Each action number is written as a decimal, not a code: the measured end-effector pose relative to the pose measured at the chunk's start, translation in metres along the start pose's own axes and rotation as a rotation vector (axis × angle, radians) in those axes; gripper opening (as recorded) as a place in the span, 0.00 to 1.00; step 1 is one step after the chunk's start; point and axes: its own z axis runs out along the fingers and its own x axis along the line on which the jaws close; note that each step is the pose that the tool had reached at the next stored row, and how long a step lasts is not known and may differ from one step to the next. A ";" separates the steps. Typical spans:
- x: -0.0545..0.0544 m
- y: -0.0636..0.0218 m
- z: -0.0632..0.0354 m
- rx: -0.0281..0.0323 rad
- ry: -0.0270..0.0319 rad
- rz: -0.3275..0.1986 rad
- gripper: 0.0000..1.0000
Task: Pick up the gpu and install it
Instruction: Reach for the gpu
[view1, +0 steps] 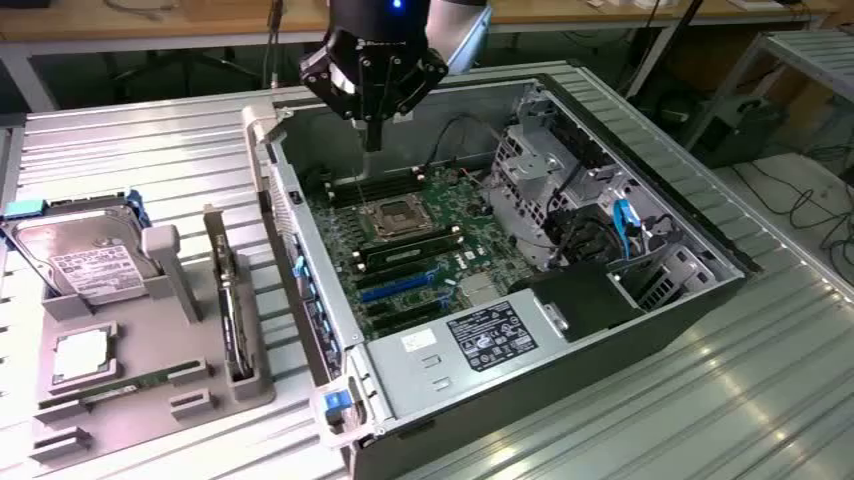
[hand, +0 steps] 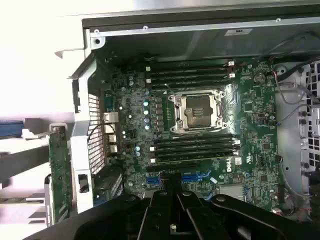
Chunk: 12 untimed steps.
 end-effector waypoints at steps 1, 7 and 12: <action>0.015 -0.0011 -0.0003 0.0000 0.0000 0.000 0.11; 0.057 -0.0043 -0.0013 -0.0001 0.0000 0.000 0.11; 0.081 -0.0061 -0.0018 -0.0001 0.0000 0.000 0.11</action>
